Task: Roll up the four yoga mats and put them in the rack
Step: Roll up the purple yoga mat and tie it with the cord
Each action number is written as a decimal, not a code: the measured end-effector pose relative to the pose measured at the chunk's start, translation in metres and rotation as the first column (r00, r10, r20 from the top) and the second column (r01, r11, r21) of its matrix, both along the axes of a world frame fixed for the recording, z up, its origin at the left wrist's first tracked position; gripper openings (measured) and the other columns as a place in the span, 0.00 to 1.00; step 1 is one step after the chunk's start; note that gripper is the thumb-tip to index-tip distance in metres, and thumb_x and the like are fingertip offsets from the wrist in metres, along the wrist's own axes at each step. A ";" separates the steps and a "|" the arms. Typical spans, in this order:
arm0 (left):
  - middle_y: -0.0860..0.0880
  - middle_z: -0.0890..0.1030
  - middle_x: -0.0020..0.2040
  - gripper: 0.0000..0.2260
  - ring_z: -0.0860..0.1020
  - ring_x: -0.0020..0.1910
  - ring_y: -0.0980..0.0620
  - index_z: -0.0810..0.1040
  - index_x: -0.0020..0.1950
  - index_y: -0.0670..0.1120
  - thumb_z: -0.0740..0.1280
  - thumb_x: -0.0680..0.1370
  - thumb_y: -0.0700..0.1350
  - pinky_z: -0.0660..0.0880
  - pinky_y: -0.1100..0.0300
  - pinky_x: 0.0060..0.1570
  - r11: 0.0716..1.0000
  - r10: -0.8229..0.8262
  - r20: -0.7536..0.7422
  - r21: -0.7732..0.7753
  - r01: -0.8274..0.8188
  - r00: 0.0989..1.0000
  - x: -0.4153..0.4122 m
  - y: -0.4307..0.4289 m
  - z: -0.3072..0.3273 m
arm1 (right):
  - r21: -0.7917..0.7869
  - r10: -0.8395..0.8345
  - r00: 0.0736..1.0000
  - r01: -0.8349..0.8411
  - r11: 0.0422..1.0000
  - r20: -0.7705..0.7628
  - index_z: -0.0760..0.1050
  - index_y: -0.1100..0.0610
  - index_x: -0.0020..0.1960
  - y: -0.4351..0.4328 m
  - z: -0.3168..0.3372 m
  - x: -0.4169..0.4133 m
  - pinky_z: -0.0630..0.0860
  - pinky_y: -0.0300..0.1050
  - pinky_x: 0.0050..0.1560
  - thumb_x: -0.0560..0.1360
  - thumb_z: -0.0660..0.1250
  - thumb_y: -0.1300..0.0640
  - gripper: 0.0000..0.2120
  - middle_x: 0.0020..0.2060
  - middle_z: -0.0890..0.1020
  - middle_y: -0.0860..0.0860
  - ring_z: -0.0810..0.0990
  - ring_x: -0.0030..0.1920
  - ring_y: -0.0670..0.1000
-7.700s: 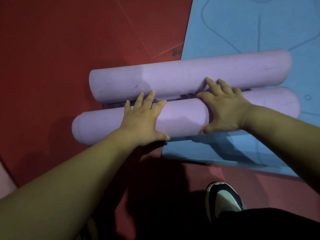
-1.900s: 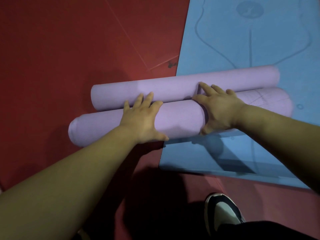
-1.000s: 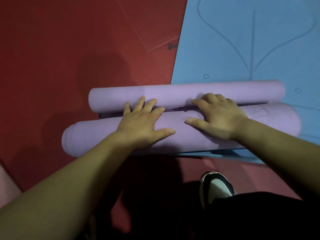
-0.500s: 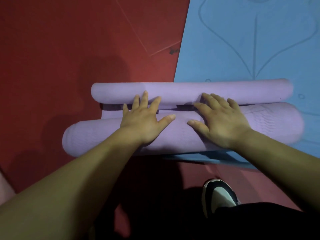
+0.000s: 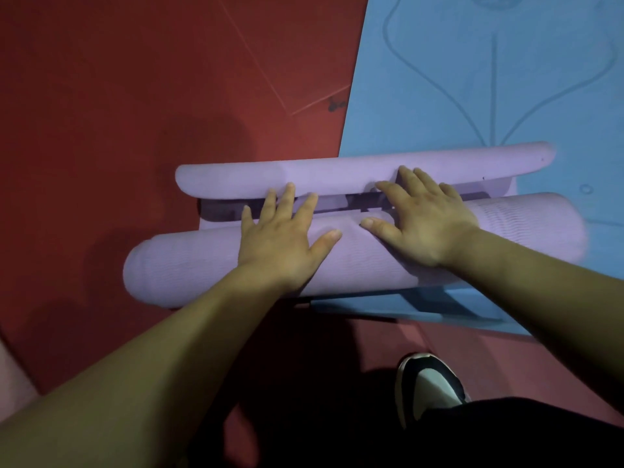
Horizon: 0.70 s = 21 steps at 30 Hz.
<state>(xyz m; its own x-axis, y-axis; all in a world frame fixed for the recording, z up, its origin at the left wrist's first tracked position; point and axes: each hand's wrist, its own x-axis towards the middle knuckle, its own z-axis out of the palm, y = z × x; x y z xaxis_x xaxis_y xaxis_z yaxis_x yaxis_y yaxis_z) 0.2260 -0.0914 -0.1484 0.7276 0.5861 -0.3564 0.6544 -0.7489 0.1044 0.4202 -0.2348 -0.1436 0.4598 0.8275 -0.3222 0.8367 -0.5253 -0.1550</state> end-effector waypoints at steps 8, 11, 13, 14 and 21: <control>0.48 0.42 0.84 0.39 0.43 0.82 0.45 0.47 0.82 0.61 0.44 0.75 0.76 0.46 0.34 0.77 0.997 0.032 -0.028 -0.064 -0.034 0.999 0.018 0.023 0.001 | 0.124 -0.018 0.996 0.008 0.992 0.084 0.66 0.53 0.76 -0.006 -0.002 -0.003 0.61 0.60 0.74 0.75 0.45 0.27 0.41 0.76 0.67 0.58 0.64 0.76 0.60; 0.48 0.42 0.84 0.38 0.43 0.82 0.45 0.47 0.82 0.60 0.45 0.76 0.76 0.45 0.35 0.77 0.996 0.041 -0.037 -0.072 -0.044 0.998 0.023 0.026 0.002 | 0.131 -0.018 0.994 0.004 0.991 0.112 0.69 0.53 0.73 -0.007 -0.005 -0.001 0.66 0.59 0.70 0.76 0.45 0.27 0.39 0.70 0.73 0.55 0.70 0.70 0.59; 0.48 0.42 0.84 0.37 0.42 0.82 0.46 0.47 0.82 0.60 0.45 0.77 0.74 0.43 0.34 0.77 0.998 0.041 -0.017 -0.052 -0.042 0.999 0.022 0.023 0.003 | 0.110 -0.020 0.995 0.010 0.994 0.095 0.68 0.52 0.74 -0.004 -0.003 0.001 0.66 0.59 0.70 0.75 0.44 0.27 0.40 0.70 0.73 0.55 0.70 0.71 0.59; 0.48 0.42 0.84 0.36 0.42 0.82 0.45 0.47 0.82 0.59 0.45 0.78 0.73 0.43 0.34 0.77 0.999 0.040 -0.001 -0.034 -0.040 0.999 0.020 0.020 0.004 | 0.106 -0.026 0.996 0.016 0.994 0.088 0.67 0.52 0.74 -0.002 -0.003 0.003 0.66 0.59 0.70 0.75 0.44 0.27 0.40 0.70 0.73 0.55 0.69 0.71 0.59; 0.50 0.45 0.84 0.34 0.43 0.82 0.45 0.48 0.82 0.59 0.45 0.79 0.71 0.44 0.35 0.77 0.999 0.024 0.034 0.024 -0.025 0.999 0.015 0.006 0.001 | 0.087 -0.033 0.996 0.026 0.996 0.082 0.64 0.52 0.76 0.006 -0.002 0.007 0.64 0.60 0.72 0.73 0.42 0.26 0.42 0.74 0.68 0.58 0.65 0.75 0.60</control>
<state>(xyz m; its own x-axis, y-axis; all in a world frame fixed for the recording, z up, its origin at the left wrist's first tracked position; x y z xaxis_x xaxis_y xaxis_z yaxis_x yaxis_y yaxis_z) 0.2405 -0.0851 -0.1476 0.7243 0.6119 -0.3178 0.6689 -0.7354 0.1087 0.4269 -0.2284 -0.1454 0.5065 0.8362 -0.2103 0.8331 -0.5375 -0.1306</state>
